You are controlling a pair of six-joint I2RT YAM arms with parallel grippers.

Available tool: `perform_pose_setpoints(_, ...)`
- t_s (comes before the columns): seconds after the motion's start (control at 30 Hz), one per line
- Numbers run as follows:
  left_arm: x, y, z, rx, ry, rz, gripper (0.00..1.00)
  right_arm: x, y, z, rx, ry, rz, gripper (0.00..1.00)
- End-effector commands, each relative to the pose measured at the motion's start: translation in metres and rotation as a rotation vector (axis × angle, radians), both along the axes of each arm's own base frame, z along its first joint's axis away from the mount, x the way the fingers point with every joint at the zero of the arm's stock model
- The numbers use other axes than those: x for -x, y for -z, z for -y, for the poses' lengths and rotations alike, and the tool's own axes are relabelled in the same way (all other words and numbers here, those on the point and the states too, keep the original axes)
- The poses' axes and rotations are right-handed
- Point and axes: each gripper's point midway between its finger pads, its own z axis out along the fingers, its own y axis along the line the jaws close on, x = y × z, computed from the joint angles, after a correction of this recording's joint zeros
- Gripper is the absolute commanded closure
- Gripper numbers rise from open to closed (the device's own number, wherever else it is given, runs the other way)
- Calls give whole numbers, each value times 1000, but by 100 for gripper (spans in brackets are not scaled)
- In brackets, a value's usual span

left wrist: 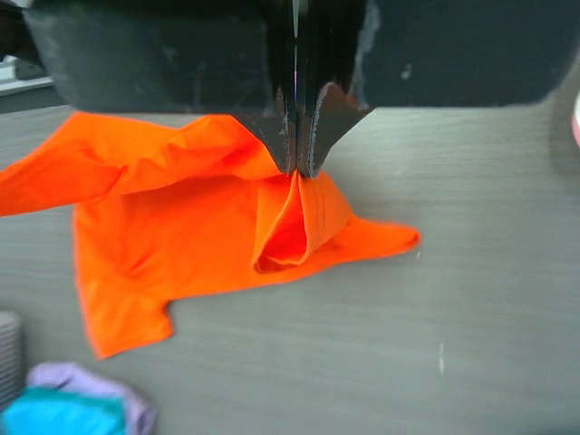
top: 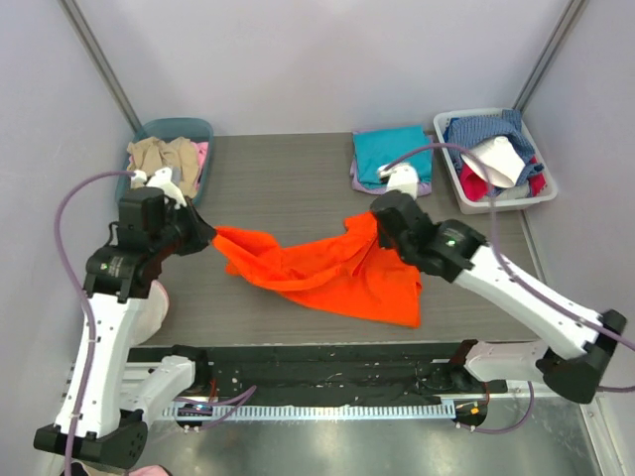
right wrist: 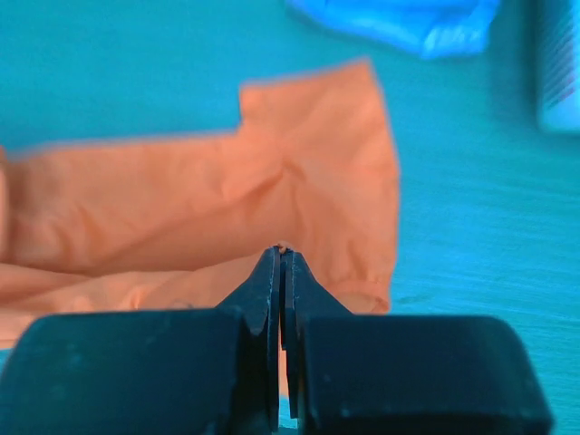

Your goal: Fold and stack the t-shirts

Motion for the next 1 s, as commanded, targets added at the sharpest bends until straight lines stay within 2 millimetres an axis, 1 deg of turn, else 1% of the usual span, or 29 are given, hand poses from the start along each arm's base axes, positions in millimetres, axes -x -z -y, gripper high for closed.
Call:
perform_pose_setpoints(0.0,4,-69,3,12,46,135,100,8,-119,45,-159,146,244,99)
perform_pose_setpoints(0.03,2,-79,4,14,48,155,100,9,-133,53,-169,168,279,99)
perform_pose_setpoints(0.07,1,-99,3,15,46,201,100,10,-146,59,-182,185,311,99)
perform_pose_setpoints(0.1,-4,-106,3,15,40,213,100,11,-165,65,-197,198,349,99)
perform_pose_setpoints(0.13,-12,-110,4,15,38,215,100,10,-173,69,-195,214,369,99)
perform_pose_setpoints(0.17,-16,-121,4,20,34,243,100,10,-181,76,-186,248,396,99)
perform_pose_setpoints(0.23,-29,-141,6,36,21,291,100,8,-200,79,-201,261,431,99)
perform_pose_setpoints(0.27,-31,-149,7,44,25,305,100,8,-207,79,-210,260,442,99)
perform_pose_setpoints(0.3,-33,-154,8,49,26,313,100,8,-220,79,-227,261,462,99)
perform_pose_setpoints(0.33,-37,-158,9,54,26,315,100,8,-226,81,-217,259,472,99)
perform_pose_setpoints(0.37,-35,-173,9,60,26,349,100,8,-232,83,-215,261,481,99)
perform_pose_setpoints(0.4,-35,-179,9,61,24,365,100,10,-244,86,-228,259,501,99)
perform_pose_setpoints(0.43,-34,-184,7,60,19,376,100,9,-248,86,-208,255,508,99)
perform_pose_setpoints(0.47,-33,-194,7,64,17,398,100,9,-253,88,-206,256,518,99)
perform_pose_setpoints(0.5,-33,-197,6,65,9,409,100,12,-267,93,-225,263,542,99)
perform_pose_setpoints(0.57,-31,-198,7,82,8,408,100,10,-276,92,-199,253,552,99)
perform_pose_setpoints(0.6,-29,-199,8,92,12,413,100,13,-288,95,-223,247,568,99)
perform_pose_setpoints(0.63,-28,-199,10,101,17,416,100,15,-289,95,-217,237,563,99)
perform_pose_setpoints(0.67,-26,-192,13,113,29,400,100,16,-291,94,-221,226,562,99)
perform_pose_setpoints(0.7,-18,-196,12,120,27,421,100,18,-292,94,-230,218,562,99)
perform_pose_setpoints(0.73,-14,-194,12,126,29,419,100,20,-289,92,-229,199,546,99)
perform_pose_setpoints(0.77,-12,-183,13,128,33,395,100,24,-289,94,-249,188,543,99)
perform_pose_setpoints(0.8,1,-185,12,144,33,416,100,26,-282,91,-257,174,524,99)
perform_pose_setpoints(0.83,2,-168,12,149,29,379,100,30,-277,86,-276,135,504,99)
perform_pose_setpoints(0.9,16,-156,14,193,22,362,100,40,-268,86,-320,102,480,99)
perform_pose_setpoints(0.93,32,-145,13,213,16,359,100,45,-262,82,-338,66,456,99)
perform_pose_setpoints(0.97,40,-140,12,227,7,356,100,49,-256,81,-347,53,439,99)
